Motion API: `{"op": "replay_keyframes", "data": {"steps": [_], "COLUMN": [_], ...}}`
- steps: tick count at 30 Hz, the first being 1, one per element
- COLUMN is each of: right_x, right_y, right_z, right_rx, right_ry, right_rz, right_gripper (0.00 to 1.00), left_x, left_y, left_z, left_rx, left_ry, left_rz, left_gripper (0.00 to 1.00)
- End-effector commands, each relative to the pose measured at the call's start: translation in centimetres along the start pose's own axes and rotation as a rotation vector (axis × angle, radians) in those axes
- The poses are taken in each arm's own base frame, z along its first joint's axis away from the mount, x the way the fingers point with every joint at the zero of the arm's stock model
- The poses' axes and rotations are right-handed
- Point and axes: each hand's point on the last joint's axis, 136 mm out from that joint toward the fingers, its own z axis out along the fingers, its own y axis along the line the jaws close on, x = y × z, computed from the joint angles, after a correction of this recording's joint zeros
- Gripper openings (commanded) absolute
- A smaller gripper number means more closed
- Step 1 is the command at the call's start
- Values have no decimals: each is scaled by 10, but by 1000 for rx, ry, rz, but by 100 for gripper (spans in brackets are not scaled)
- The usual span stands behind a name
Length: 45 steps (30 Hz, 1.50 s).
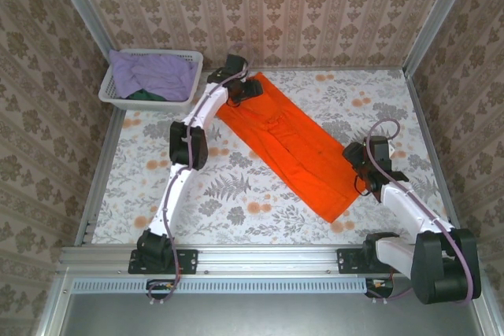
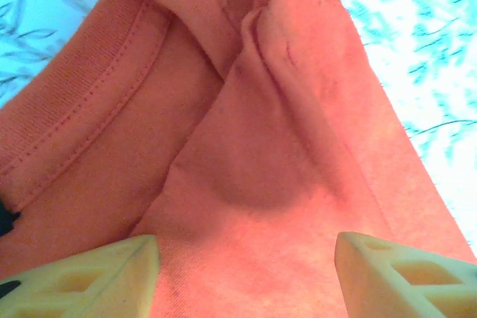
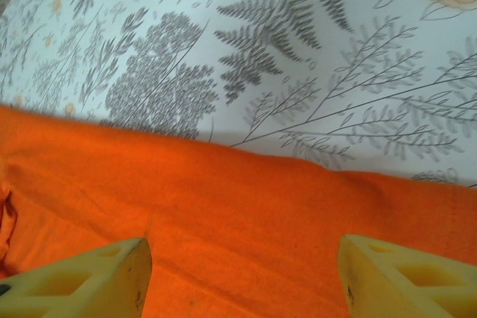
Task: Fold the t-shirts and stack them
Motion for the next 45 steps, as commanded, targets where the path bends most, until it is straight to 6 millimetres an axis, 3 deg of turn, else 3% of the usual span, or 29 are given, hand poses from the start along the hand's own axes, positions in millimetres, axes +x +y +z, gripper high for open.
{"op": "replay_keyframes", "data": {"steps": [1, 4, 7, 10, 12, 15, 17, 25, 28, 34, 41, 45], "right_x": [-5, 15, 55, 94, 116, 139, 149, 192, 211, 264, 320, 344], "right_y": [30, 61, 81, 78, 71, 58, 50, 27, 24, 51, 95, 119], "right_z": [-3, -8, -13, -19, -24, -26, -23, -3, 3, -7, -31, -32], "right_rx": [-33, -78, -118, -98, -96, -75, -47, 82, 97, 34, -17, -45], "right_ry": [-2, 87, 265, 413, 495, 566, 590, 685, 721, 735, 728, 737], "right_rz": [-103, -227, -335, -439, -473, -499, -508, -513, -473, -426, -421, -385], "right_gripper": [65, 62, 57, 50, 47, 42, 40, 36, 37, 36, 39, 42], "left_x": [-21, -40, -55, -58, -49, -27, -2, 81, 110, 144, 149, 146], "left_y": [-39, -73, -109, -125, -125, -110, -89, 16, 53, 98, 114, 117], "left_z": [-9, -43, -96, -149, -177, -217, -235, -303, -315, -321, -308, -291], "left_rx": [195, 275, 324, 319, 292, 235, 192, -86, -140, -210, -233, -223], "left_ry": [-54, -111, -166, -202, -218, -271, -281, -364, -390, -373, -312, -260], "left_rz": [79, 132, 201, 223, 221, 180, 128, -43, -119, -204, -237, -242], "left_gripper": [68, 74, 84, 90, 95, 99, 100, 100, 100, 100, 100, 100]}}
